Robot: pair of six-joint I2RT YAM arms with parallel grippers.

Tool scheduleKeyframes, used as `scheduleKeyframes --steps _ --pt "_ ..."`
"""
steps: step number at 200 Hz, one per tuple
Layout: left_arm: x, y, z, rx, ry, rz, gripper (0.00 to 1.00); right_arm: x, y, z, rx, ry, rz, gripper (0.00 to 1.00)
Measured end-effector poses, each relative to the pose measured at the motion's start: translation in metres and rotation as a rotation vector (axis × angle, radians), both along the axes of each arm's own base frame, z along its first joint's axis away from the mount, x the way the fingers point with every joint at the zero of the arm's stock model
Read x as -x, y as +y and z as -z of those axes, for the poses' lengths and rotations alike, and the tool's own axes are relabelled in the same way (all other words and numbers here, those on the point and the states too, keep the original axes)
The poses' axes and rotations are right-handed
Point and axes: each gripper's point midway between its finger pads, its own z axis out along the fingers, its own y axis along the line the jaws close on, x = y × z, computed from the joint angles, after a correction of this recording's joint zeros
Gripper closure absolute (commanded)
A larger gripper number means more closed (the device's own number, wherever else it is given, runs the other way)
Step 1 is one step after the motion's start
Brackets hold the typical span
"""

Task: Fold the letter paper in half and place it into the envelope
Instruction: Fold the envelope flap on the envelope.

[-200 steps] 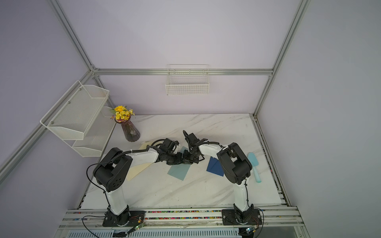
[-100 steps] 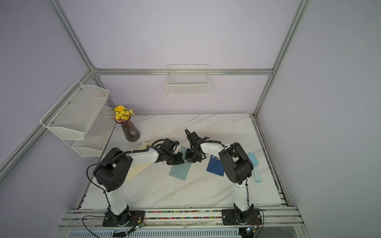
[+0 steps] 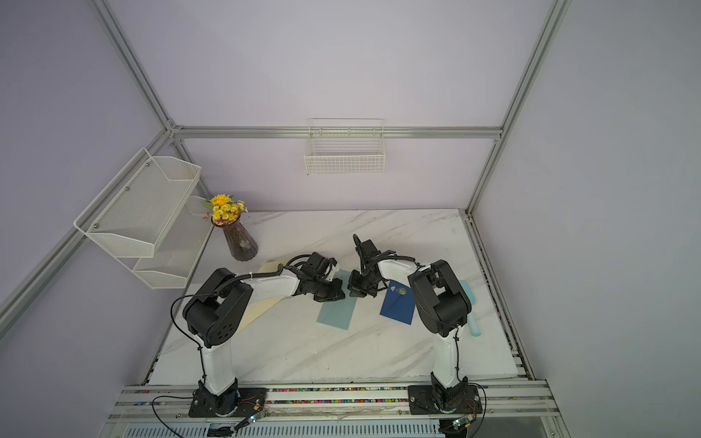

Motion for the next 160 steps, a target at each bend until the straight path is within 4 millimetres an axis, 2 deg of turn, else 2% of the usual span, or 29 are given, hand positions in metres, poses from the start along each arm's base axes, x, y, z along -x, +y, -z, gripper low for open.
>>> scheduleKeyframes --steps 63,119,160 --pt "0.001 0.004 0.002 0.026 -0.002 -0.009 1.00 -0.001 0.000 0.000 -0.037 0.011 0.007 1.00" --pt "-0.001 0.028 0.001 0.037 0.017 -0.050 1.00 0.001 -0.002 0.001 -0.051 0.021 0.010 1.00" --pt "0.001 0.026 0.001 0.033 0.014 -0.037 1.00 0.001 -0.002 0.001 -0.058 0.023 0.010 1.00"
